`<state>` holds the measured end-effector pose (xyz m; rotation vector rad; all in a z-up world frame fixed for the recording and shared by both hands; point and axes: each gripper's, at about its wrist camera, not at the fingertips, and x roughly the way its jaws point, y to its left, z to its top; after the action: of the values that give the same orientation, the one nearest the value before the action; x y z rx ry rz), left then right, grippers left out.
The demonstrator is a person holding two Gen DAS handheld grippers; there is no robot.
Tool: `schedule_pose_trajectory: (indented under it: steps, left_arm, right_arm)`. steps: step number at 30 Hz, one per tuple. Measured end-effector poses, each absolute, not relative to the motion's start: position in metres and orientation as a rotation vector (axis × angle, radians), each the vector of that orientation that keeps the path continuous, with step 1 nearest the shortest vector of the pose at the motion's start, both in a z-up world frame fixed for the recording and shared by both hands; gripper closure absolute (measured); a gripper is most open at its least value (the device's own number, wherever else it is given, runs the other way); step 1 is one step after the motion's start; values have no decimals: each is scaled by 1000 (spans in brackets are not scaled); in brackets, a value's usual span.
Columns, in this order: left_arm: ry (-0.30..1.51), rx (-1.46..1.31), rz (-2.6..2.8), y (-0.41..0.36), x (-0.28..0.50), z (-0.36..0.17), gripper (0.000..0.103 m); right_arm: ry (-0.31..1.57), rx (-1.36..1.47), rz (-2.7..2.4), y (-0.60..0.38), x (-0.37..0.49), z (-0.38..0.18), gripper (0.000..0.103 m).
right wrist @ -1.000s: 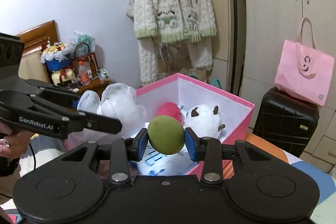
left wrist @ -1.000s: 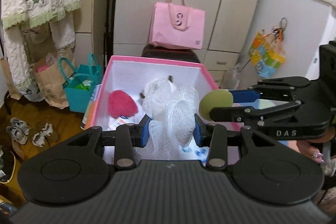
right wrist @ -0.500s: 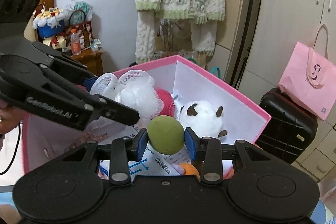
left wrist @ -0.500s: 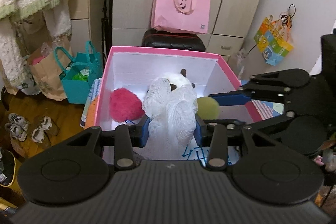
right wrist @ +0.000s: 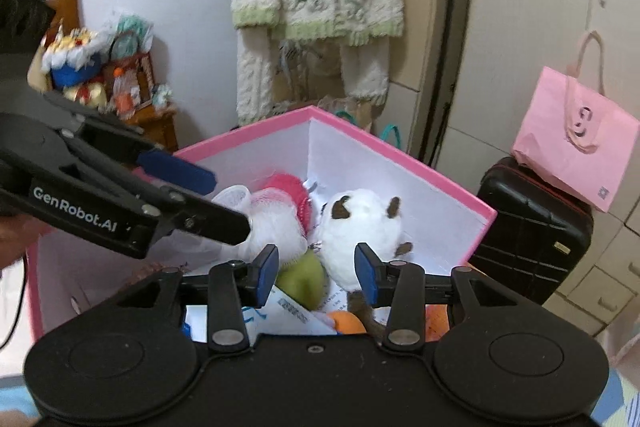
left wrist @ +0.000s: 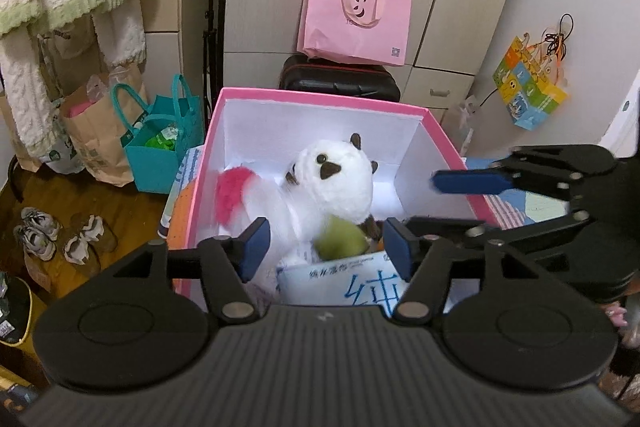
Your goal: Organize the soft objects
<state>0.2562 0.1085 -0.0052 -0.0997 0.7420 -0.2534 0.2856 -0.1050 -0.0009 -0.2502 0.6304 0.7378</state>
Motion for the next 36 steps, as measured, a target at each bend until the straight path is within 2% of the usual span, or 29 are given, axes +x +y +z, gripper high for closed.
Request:
schedule_pose_trajectory:
  steps: [5, 8, 13, 16, 19, 21, 23, 26, 30, 36]
  left_arm:
    - [744, -86, -245, 109, 239, -1, 37]
    - [729, -72, -239, 107, 228, 4, 29]
    - [725, -65, -225, 98, 210, 15, 28]
    - [692, -45, -237, 90, 193, 25, 21]
    - [663, -27, -246, 82, 176, 33, 14]
    - [660, -20, -247, 77, 167, 37, 12]
    - [666, -20, -248, 72, 160, 39, 3]
    - [675, -12, -206, 66, 151, 42, 3]
    - [659, 39, -120, 55, 135, 42, 3]
    - [715, 15, -170, 49, 113, 41, 3]
  right_arm:
    - [584, -192, 694, -131, 262, 9, 47]
    - [566, -179, 666, -141, 248, 16, 40]
    - [568, -160, 624, -150, 233, 23, 35]
    - [566, -167, 587, -156, 222, 25, 30]
    - [558, -175, 565, -162, 209, 30, 21]
    - [558, -172, 544, -165, 202, 32, 10]
    - [561, -178, 508, -169, 195, 32, 7]
    - [594, -206, 435, -171, 190, 33, 0]
    - [563, -246, 330, -178, 172, 37, 0]
    - [494, -31, 315, -218, 140, 45, 0]
